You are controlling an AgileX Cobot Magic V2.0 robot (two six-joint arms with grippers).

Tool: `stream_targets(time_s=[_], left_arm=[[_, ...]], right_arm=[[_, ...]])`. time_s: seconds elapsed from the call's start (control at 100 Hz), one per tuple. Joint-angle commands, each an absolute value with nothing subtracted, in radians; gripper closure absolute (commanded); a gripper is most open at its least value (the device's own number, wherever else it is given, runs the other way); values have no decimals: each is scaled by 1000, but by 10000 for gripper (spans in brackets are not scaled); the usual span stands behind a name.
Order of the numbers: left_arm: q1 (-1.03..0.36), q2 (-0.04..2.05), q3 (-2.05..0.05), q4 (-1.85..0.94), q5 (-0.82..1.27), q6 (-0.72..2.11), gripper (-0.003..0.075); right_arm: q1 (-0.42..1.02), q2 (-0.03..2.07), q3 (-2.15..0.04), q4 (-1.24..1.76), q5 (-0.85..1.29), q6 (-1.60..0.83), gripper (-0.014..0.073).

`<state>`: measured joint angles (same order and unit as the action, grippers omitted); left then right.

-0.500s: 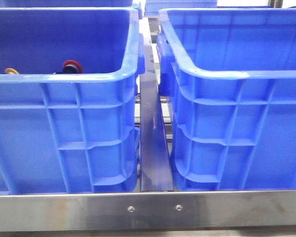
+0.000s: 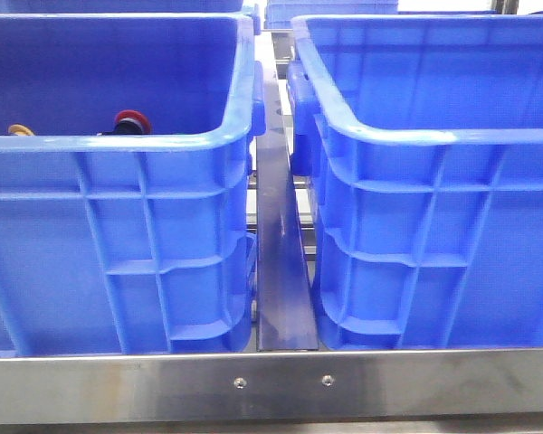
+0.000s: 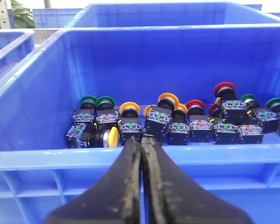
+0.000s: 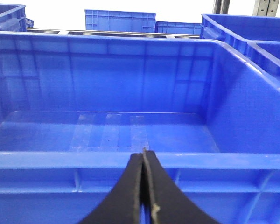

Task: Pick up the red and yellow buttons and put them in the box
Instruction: 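Lower the open left gripper into the crate of push buttons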

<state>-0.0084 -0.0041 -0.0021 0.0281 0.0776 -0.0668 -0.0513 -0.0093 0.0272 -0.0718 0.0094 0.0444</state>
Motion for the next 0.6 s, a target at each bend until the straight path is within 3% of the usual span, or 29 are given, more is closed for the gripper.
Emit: stream_targets(time_s=[0.0,0.18,0.59], left_arm=[[-12,-40,28,28,-9,-76,739],[-12,-40,-38,-10,22,-76,739],[-12,139,-332,-10,366,-75,739]], right_arm=[[-59,-36,8,-72,-63,47,661],[-59,-36,8,-72,-63,47,661],[-59,-36,8,-72,-63,47,661]])
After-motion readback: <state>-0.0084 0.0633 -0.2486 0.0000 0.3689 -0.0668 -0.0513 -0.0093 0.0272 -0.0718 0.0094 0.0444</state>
